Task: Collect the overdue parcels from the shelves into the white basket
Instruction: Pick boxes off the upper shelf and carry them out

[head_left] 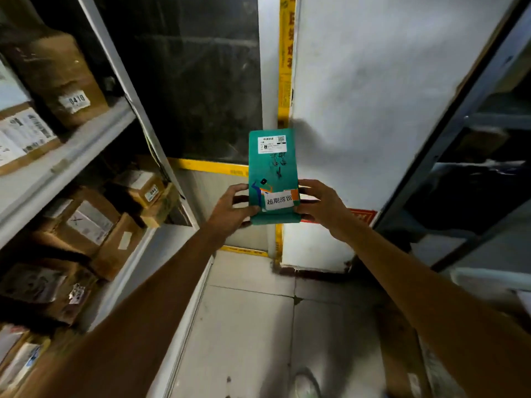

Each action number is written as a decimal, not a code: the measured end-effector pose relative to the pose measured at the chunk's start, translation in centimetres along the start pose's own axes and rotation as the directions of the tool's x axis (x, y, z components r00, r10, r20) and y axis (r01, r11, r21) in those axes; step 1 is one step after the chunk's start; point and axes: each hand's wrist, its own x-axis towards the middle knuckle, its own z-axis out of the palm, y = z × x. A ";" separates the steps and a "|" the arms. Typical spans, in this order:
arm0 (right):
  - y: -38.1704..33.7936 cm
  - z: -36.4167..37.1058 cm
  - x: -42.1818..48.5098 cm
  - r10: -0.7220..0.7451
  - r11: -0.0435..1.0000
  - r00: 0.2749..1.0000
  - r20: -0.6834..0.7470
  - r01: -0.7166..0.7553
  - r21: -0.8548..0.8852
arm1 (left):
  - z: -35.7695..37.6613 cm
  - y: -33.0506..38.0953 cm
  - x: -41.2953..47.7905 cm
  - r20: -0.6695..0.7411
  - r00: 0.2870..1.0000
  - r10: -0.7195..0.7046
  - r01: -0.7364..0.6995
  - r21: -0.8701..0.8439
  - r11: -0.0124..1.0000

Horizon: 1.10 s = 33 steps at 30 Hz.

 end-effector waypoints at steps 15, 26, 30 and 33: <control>6.7 -0.7 -12.3 0.096 0.990 0.853 -0.512 -0.031 0.135 | 7.3 -3.9 -0.7 0.468 0.883 -0.047 0.012 0.077 0.997; 10.1 -8.9 -19.5 0.146 0.980 0.669 -0.729 0.000 0.197 | 20.5 -3.9 -0.1 0.681 0.730 -0.066 -0.066 0.166 0.984; 11.5 -12.6 -20.7 0.197 0.960 0.611 -0.767 0.038 0.277 | 26.3 -3.5 1.0 0.727 0.682 -0.082 -0.109 0.212 0.971; 12.0 -16.2 -21.7 0.225 0.945 0.567 -0.793 0.072 0.320 | 31.5 -3.0 2.1 0.766 0.637 -0.089 -0.138 0.227 0.964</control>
